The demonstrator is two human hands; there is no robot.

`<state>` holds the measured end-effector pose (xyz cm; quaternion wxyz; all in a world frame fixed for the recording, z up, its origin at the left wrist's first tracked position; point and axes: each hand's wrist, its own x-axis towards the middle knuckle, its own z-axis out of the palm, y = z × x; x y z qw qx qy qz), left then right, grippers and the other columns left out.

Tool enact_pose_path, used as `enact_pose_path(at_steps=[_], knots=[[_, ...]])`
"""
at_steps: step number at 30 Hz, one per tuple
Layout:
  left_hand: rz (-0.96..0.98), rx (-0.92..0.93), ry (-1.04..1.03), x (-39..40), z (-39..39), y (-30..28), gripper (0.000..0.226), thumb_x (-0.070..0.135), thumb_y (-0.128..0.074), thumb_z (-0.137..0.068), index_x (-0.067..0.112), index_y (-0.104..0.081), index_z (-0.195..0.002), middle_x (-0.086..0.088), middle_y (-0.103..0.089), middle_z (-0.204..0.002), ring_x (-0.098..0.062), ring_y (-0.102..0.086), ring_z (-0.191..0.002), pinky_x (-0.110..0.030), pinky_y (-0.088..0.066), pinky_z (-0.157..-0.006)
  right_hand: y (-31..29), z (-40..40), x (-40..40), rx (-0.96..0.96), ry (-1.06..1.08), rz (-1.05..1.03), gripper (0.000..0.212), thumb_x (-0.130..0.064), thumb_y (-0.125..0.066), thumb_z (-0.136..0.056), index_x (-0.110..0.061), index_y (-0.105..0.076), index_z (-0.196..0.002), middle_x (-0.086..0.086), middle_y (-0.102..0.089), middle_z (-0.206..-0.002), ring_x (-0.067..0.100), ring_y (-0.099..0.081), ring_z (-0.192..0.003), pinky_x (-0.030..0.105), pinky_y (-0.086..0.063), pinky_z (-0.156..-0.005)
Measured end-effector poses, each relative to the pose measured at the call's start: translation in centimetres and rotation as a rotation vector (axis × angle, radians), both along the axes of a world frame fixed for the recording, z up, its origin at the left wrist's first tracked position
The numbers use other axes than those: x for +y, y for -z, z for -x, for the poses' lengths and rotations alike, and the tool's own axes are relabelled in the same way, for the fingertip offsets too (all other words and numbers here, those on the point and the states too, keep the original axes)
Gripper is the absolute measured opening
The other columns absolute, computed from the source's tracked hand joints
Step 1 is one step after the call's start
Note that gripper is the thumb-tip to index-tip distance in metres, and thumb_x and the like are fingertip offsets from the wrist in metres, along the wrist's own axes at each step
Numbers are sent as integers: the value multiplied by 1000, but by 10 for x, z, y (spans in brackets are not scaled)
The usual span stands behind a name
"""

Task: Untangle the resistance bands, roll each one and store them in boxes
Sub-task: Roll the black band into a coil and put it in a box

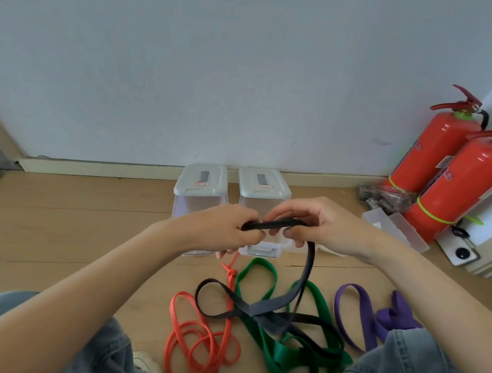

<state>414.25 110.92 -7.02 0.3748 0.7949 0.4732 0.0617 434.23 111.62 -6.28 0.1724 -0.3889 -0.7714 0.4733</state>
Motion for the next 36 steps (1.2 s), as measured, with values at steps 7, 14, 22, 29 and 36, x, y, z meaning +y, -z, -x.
enact_pose_path(at_steps=[7, 14, 22, 29, 36], knots=[[266, -200, -129, -4, -5, -7, 16, 9, -48, -84, 19, -46, -97, 1, -48, -82, -7, -43, -60, -17, -42, -58, 7, 12, -10, -56, -46, -78, 26, -13, -69, -83, -24, -45, -88, -1, -53, -69, 3, -44, -55, 15, -38, -55], [380, -656, -292, -2, -4, -9, 25, 26, -40, -97, 10, -57, -91, 8, -59, -65, -11, -57, -70, -24, -41, -65, -2, 6, -6, 109, 216, -158, 13, -14, -69, -82, -24, -62, -88, 2, -64, -66, 7, -51, -52, 11, -36, -52], [167, -442, -268, 2, 6, -13, 13, 28, -72, -77, 19, -69, -85, 8, -70, -75, -2, -59, -64, -11, -47, -62, -2, 8, -7, 9, 209, -305, 12, -15, -68, -82, -21, -65, -92, -4, -69, -87, 9, -64, -83, 31, -50, -79], [244, -419, -211, -2, -1, -11, 15, 28, -72, -76, 17, -69, -87, 8, -64, -61, -2, -57, -56, -12, -45, -56, -4, 11, -12, 162, 179, -176, 17, -5, -68, -81, -19, -64, -91, -6, -67, -80, 2, -60, -69, 15, -47, -61], [364, -641, -380, 4, 3, -9, 15, 24, -68, -79, 9, -69, -81, 4, -67, -62, -4, -64, -61, -14, -52, -63, -9, 8, -6, -36, 203, -325, 33, -19, -74, -76, -27, -60, -105, -4, -57, -103, 18, -57, -72, 25, -47, -69]])
